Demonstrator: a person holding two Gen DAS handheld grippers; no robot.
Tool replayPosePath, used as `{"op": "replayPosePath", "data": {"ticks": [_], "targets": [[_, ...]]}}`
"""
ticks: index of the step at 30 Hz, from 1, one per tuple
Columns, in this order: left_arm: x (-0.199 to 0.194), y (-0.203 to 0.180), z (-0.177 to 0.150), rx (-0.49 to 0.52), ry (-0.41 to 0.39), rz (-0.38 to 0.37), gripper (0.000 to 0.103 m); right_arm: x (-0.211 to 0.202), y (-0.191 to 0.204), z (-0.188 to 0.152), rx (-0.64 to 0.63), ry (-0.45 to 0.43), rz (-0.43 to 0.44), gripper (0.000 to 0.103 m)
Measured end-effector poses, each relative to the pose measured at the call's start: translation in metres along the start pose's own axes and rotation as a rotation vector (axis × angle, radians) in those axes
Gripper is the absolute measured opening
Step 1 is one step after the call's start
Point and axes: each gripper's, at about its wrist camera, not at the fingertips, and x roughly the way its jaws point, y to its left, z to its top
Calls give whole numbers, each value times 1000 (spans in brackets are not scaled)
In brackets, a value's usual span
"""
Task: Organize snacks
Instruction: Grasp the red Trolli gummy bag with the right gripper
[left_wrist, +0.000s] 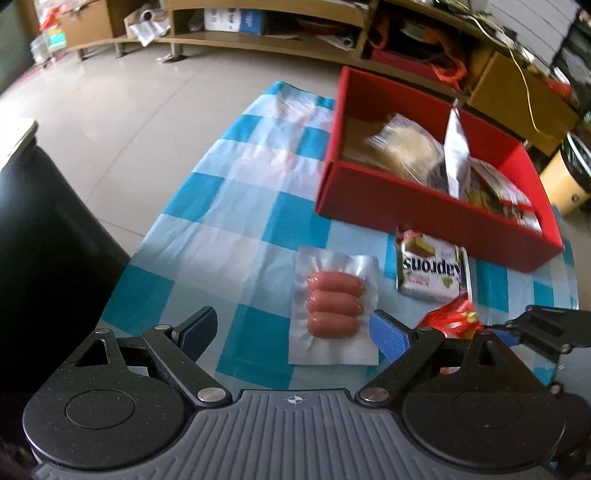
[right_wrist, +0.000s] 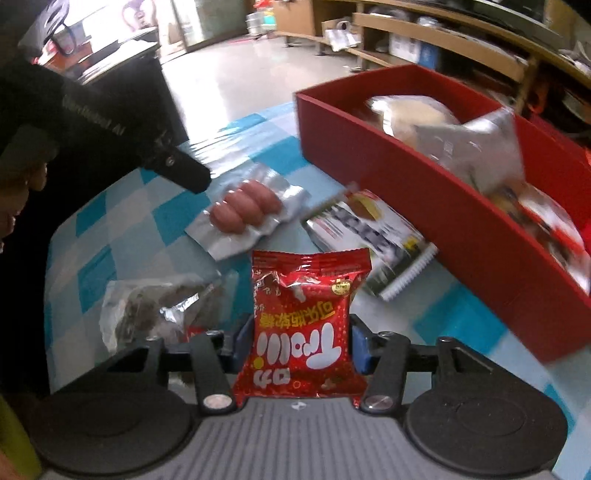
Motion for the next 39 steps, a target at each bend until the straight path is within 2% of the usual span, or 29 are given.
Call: {"op": "replayPosePath", "data": {"ticks": [3,9,11,14,18,20,22,25,30,37,38,39], "targets": [[-1,-10,-6,41,11,-22,93,-6,-5,-7,28,14,-19,52],[-8,-50,-44,290,39,-98,93,-17,-22,-15,81,29,-42,52],[-6,-59,-57,345,65,-121,93,-19,-26,-17,91,37,-36,52],[5,-68,-67,410,99,-116,93,-21,-28,-18,95,36,-29,53],[21,-71,-72,437,148,-135,95,-20,-27,-17,86,35,-26,56],[27,-74,-73,461,134,-124,99,-20,-27,-16,87,33,-23,58],[33,-81,-74,500,124,-103,102,-19,-26,-16,80,32,-6,73],[35,-88,-75,539,111,-91,103,-14,-21,-17,53,34,17,87],[33,-81,-76,539,118,-88,102,-10,-14,-20,19,21,35,103],[30,-79,-78,530,101,-97,101,-8,-14,-19,46,19,31,103],[28,-78,-79,532,98,-97,100,-8,-14,-19,48,20,26,101],[27,-79,-80,535,97,-97,99,-9,-12,-19,45,19,7,95]]}}
